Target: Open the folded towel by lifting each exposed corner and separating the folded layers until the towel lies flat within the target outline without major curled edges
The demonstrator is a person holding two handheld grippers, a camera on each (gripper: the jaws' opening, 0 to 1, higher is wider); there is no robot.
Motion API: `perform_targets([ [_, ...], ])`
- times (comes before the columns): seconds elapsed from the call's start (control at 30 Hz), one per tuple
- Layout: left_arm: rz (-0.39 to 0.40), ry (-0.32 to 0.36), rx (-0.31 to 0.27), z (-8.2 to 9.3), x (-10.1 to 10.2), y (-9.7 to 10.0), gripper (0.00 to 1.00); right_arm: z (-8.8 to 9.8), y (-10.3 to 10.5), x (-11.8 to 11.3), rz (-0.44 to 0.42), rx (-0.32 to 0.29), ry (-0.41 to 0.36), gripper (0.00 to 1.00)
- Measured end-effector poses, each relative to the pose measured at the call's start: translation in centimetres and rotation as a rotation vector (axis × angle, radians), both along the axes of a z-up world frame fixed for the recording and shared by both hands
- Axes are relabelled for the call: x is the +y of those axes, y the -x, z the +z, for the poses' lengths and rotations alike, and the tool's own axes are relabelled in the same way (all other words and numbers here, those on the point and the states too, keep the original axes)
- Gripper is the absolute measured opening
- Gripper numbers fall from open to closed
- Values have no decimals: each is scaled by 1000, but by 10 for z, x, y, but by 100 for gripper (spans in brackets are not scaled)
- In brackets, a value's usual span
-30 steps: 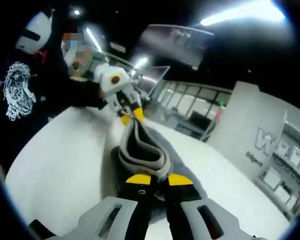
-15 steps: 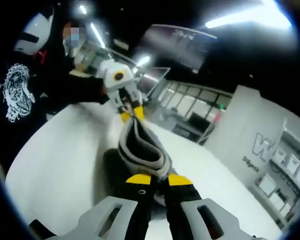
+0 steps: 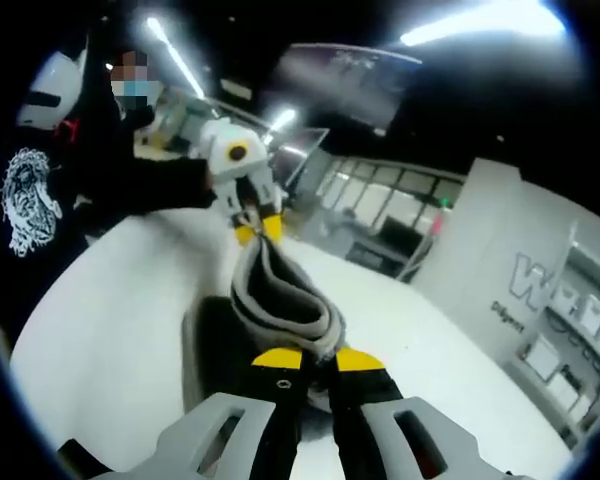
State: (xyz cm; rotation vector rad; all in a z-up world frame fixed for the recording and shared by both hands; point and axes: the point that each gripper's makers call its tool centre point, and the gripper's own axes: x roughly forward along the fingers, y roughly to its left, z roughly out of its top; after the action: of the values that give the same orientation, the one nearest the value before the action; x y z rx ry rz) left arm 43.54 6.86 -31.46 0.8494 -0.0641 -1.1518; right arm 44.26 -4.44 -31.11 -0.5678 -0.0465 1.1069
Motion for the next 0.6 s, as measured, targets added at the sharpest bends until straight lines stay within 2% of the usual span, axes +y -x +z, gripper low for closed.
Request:
perform_targets([
  [0.17,1,20,45,-2,2,-6,5,0,-6,1,0,21,-2,3],
  [0.6,12,51,114,-1,4,-27,5,5,-34,3,-23,50,-31,3],
])
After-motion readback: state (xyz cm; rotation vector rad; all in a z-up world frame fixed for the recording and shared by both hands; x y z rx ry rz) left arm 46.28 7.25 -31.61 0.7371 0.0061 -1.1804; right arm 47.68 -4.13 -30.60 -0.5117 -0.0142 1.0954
